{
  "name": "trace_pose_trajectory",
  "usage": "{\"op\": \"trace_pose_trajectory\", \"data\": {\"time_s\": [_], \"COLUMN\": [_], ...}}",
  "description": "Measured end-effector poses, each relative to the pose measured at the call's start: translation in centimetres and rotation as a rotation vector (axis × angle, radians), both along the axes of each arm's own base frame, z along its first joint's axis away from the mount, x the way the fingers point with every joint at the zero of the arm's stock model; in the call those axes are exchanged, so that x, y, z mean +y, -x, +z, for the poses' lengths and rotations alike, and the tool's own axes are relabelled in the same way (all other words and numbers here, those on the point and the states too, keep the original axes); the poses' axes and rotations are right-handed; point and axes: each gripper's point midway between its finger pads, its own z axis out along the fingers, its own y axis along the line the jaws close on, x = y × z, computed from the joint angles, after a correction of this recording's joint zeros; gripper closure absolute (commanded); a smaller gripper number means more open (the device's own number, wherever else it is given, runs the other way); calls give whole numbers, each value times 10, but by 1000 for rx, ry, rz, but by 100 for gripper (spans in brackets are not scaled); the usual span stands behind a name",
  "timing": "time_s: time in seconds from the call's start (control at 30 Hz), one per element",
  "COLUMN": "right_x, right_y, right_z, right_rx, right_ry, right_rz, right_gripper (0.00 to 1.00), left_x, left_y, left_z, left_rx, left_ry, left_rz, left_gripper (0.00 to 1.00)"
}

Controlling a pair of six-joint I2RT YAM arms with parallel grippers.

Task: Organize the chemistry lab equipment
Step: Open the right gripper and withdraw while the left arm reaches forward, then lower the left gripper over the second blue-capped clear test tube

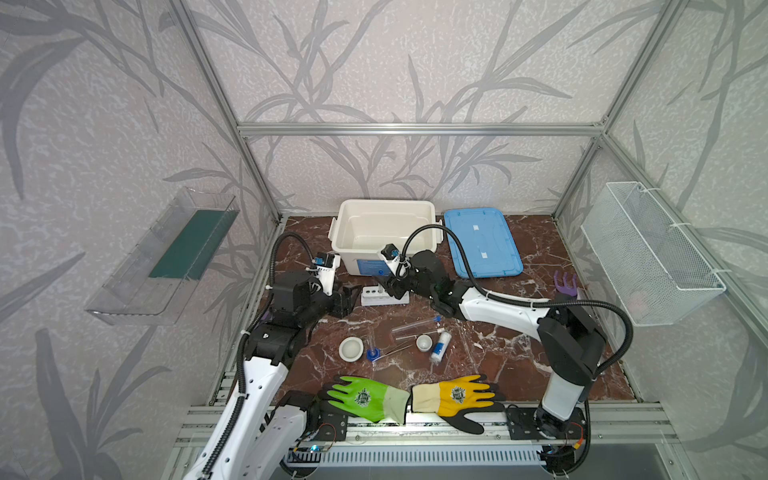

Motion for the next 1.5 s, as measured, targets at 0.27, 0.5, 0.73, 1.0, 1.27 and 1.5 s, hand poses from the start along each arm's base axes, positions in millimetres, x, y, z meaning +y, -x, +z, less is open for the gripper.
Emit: {"op": "trace_pose_trajectory", "data": {"time_s": [0.27,0.5,0.73,1.0,1.27,1.5], "right_x": [-49,-118,-175,-222,-246,-246], "right_y": [13,14,23,26,21,15], "right_z": [44,47,50,22,10,7], "right_rx": [10,76,103,183,238,259], "right_ry": [-78,-107,-170,-185,-236,-266], "right_rz": [-31,-150,-264,-390,-465,-459], "right_gripper": [40,40,40,42,43,43], "left_x": [-22,-58,-80,-123,-140,-146], "left_y": [8,22,20,23,18,11], "left_z": [-10,-31,-50,-81,-112,-148], "left_rx": [12,50,84,145,204,279], "left_ry": [-54,-190,-260,-337,-416,-496], "left_rz": [-104,-241,-294,-432,-498,-539], "left_gripper": [42,43,44,46,48,50]}}
